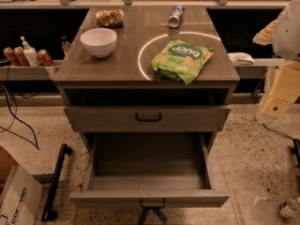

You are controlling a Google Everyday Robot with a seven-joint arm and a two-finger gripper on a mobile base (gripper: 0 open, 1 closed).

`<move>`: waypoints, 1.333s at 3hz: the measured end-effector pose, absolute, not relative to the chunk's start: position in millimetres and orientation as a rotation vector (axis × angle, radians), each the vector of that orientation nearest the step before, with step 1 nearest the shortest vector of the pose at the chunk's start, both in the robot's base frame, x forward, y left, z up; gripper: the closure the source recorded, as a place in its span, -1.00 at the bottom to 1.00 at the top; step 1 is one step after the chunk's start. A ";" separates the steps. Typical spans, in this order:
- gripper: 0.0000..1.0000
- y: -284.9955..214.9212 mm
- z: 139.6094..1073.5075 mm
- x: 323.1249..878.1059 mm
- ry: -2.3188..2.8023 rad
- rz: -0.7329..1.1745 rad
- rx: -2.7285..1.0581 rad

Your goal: Close middle drawer

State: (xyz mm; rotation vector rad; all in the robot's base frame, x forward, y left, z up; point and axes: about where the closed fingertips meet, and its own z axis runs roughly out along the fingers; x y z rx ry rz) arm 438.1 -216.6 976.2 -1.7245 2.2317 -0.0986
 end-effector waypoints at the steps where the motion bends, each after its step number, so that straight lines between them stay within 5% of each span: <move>1: -1.00 -216.6 976.3 438.2 2.231 -0.099 -1.724; 4: 0.32 -183.2 910.1 430.6 2.187 0.117 -1.665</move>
Offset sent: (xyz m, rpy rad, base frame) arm 0.0025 0.0015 0.0009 0.0122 -0.0163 -0.0109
